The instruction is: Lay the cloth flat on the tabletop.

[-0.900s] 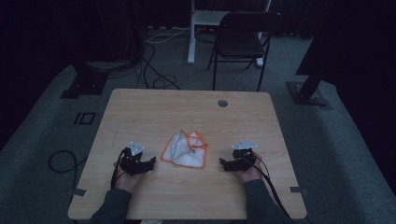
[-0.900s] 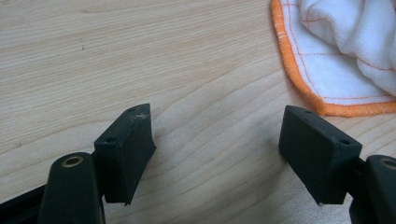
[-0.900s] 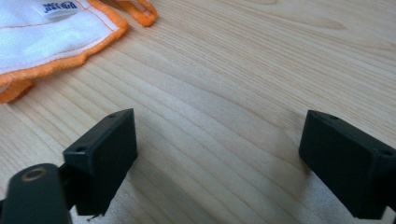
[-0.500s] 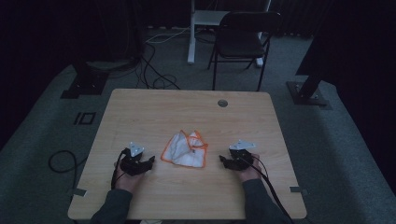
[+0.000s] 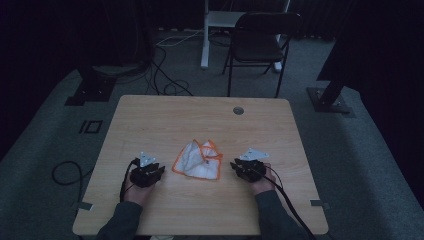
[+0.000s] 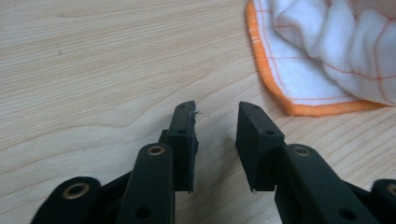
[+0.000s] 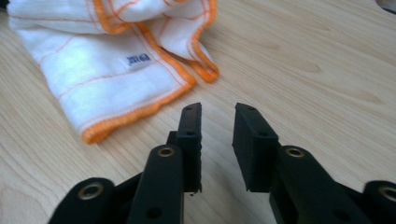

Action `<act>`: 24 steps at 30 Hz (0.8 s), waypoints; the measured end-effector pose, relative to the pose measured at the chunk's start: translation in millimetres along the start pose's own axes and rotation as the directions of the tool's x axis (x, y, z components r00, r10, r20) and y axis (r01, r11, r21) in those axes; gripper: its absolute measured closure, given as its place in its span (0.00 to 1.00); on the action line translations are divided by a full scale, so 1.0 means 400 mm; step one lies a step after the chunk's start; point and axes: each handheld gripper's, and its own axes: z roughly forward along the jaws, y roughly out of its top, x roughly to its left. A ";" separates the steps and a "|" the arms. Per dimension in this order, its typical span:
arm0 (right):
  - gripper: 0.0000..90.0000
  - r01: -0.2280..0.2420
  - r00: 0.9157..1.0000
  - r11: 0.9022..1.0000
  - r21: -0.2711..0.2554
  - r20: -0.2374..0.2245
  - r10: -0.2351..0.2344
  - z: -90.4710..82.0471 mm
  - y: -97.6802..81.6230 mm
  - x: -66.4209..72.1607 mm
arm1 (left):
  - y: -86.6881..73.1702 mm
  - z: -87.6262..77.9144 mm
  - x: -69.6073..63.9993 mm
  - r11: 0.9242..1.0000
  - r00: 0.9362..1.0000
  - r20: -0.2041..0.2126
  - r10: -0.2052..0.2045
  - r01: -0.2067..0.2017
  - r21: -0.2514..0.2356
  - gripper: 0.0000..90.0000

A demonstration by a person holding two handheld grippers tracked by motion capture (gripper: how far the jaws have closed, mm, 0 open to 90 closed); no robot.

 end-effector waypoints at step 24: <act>0.79 0.050 0.998 0.998 0.041 -0.037 -0.048 0.131 0.069 0.038 | 0.067 0.056 -0.068 0.996 0.994 0.054 0.091 -0.090 -0.016 0.90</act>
